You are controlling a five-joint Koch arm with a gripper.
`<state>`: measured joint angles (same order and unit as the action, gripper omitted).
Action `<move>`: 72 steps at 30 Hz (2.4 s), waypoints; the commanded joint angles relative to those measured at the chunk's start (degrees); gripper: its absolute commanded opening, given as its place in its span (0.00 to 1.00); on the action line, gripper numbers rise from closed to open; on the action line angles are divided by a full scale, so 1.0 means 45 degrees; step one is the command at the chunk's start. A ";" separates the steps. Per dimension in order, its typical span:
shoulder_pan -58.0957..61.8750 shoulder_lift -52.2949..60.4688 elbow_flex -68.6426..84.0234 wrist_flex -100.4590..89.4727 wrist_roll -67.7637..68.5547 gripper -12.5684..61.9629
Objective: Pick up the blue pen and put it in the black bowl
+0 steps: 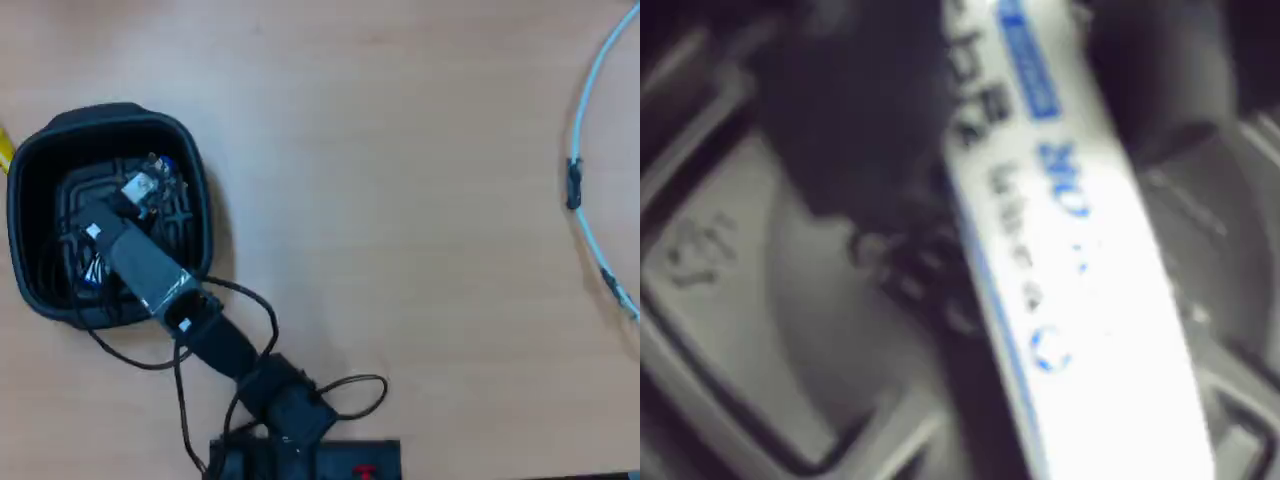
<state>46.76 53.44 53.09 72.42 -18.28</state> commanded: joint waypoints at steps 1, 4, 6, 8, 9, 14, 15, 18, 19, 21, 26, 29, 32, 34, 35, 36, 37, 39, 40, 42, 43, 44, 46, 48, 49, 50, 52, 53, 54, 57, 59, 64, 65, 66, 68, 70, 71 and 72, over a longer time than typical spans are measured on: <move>0.0059 0.0293 -0.0410 -0.0098 0.0273 0.39; 0.0137 0.0312 -0.0586 0.1055 0.0273 0.54; 0.0332 0.0312 -0.0605 0.1660 0.0293 0.63; 0.0449 0.0332 -0.0586 0.1953 0.0332 0.71; 0.0488 0.0449 -0.0586 0.2051 0.0371 0.73; 0.0664 0.1230 -0.0664 0.2441 0.0273 0.74; 0.0762 0.1602 -0.0664 0.2500 0.0234 0.73; 0.0879 0.2559 -0.0645 0.2598 0.0195 0.66; 0.0879 0.2832 -0.0664 0.2598 0.0195 0.62; 0.0879 0.3438 -0.0762 0.2578 0.0078 0.53; 0.0879 0.4629 -0.1445 0.2598 -0.0273 0.38; 0.0879 0.4961 -0.1777 0.2598 -0.0273 0.26; 0.0840 0.4961 -0.1777 0.2559 -0.0312 0.13; 0.0879 0.4961 -0.1777 0.2559 -0.0352 0.08; 0.0938 0.4980 -0.1777 0.2578 -0.0352 0.07; 0.1113 0.5000 -0.1758 0.2598 -0.0352 0.07; 0.1406 0.5098 -0.1738 0.2598 -0.0352 0.07; 0.2266 0.5293 -0.1543 0.2695 -0.0332 0.07; 0.2734 0.5313 -0.1543 0.2813 -0.0312 0.07; 0.3770 0.5352 -0.1543 0.3164 -0.0332 0.07; 0.4414 0.5449 -0.1563 0.3437 -0.0332 0.07; 0.5078 0.5605 -0.1563 0.3750 -0.0332 0.07; 0.6250 0.5898 -0.1543 0.4219 -0.0430 0.07; 0.7168 0.5977 -0.1504 0.4492 -0.0723 0.07; 0.7656 0.5977 -0.1465 0.4629 -0.0820 0.07; 0.8203 0.5977 -0.1348 0.4785 -0.0840 0.07; 0.9395 0.5957 -0.1055 0.4824 -0.0879 0.07; 0.9863 0.5957 -0.0820 0.4824 -0.0918 0.07; 1.0273 0.5957 -0.0547 0.4805 -0.0977 0.07; 1.1152 0.5918 0.0215 0.4766 -0.0977 0.07; 1.1445 0.5879 0.0918 0.4746 -0.0957 0.07; 1.2031 0.6348 0.4082 0.2930 -0.0840 0.07; 1.2070 0.6797 0.4844 0.2324 -0.0820 0.07; 1.2148 0.7305 0.5625 0.1660 -0.0801 0.07; 1.2305 0.8184 0.7168 0.0508 -0.0762 0.07; 1.2480 0.9063 0.8398 -0.0215 -0.0625 0.07; 1.2559 0.9512 0.8965 -0.0469 -0.0508 0.07; 1.2617 0.9980 0.9531 -0.0664 -0.0312 0.07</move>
<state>102.92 92.11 96.94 72.69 -21.71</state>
